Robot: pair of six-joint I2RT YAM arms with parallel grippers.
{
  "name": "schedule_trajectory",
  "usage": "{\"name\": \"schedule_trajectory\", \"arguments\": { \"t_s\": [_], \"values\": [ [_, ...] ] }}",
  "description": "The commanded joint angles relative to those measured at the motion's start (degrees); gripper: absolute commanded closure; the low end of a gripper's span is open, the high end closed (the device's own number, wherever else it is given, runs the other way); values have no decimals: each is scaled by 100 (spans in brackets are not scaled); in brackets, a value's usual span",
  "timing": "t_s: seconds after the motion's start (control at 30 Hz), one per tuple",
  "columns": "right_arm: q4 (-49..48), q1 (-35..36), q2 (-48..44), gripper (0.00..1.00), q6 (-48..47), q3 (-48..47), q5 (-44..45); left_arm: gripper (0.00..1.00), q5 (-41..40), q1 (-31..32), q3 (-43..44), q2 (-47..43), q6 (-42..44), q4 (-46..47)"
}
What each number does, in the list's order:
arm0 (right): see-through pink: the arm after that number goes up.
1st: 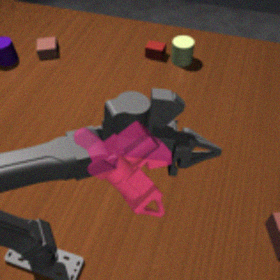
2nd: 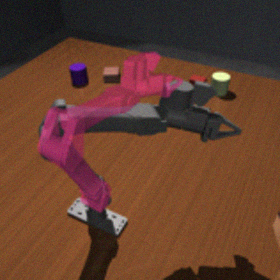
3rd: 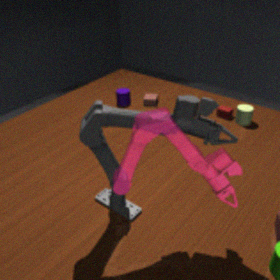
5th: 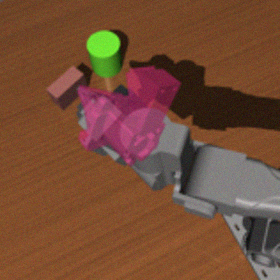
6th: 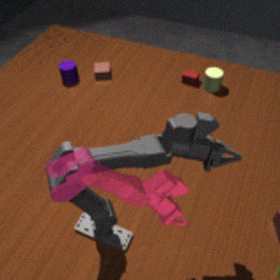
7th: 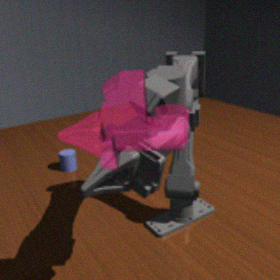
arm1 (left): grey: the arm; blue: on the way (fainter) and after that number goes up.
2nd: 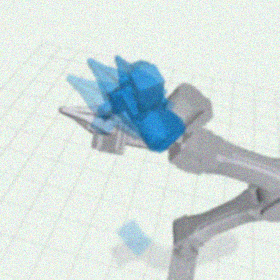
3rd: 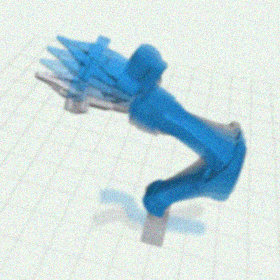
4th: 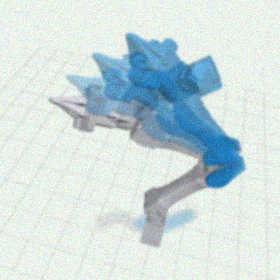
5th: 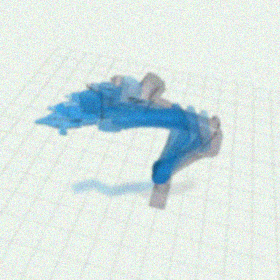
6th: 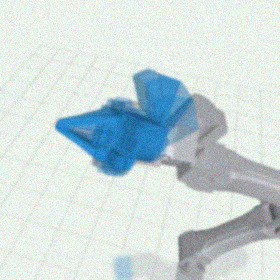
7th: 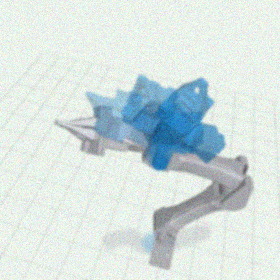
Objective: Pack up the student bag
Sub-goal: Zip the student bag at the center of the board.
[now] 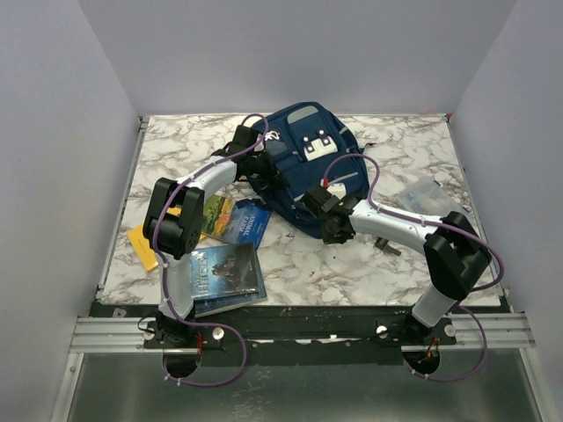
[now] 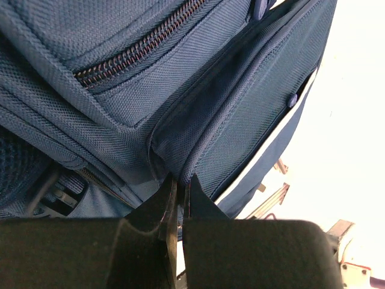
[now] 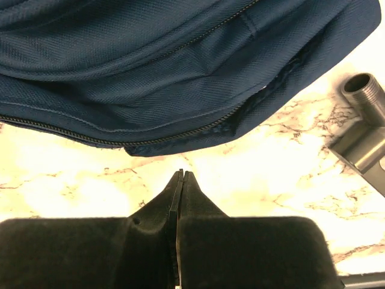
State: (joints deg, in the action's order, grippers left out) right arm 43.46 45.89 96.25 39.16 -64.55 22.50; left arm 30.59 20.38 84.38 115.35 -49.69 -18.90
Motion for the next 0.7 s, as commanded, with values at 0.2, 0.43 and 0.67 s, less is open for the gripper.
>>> {"name": "schedule_trajectory", "arguments": {
  "t_s": [0.2, 0.43, 0.67],
  "values": [
    [-2257, -72, -788, 72, -127, 100, -2215, 100, 447, -78, 65, -83, -101, 188],
    [-2129, 126, 160, 48, 446, -770, -676, 100, 582, -53, -17, -66, -385, 145],
    [-1170, 450, 852, 49, 1417, -1516, 1055, 100, 652, -59, -100, -8, -735, 97]
  ]
}}
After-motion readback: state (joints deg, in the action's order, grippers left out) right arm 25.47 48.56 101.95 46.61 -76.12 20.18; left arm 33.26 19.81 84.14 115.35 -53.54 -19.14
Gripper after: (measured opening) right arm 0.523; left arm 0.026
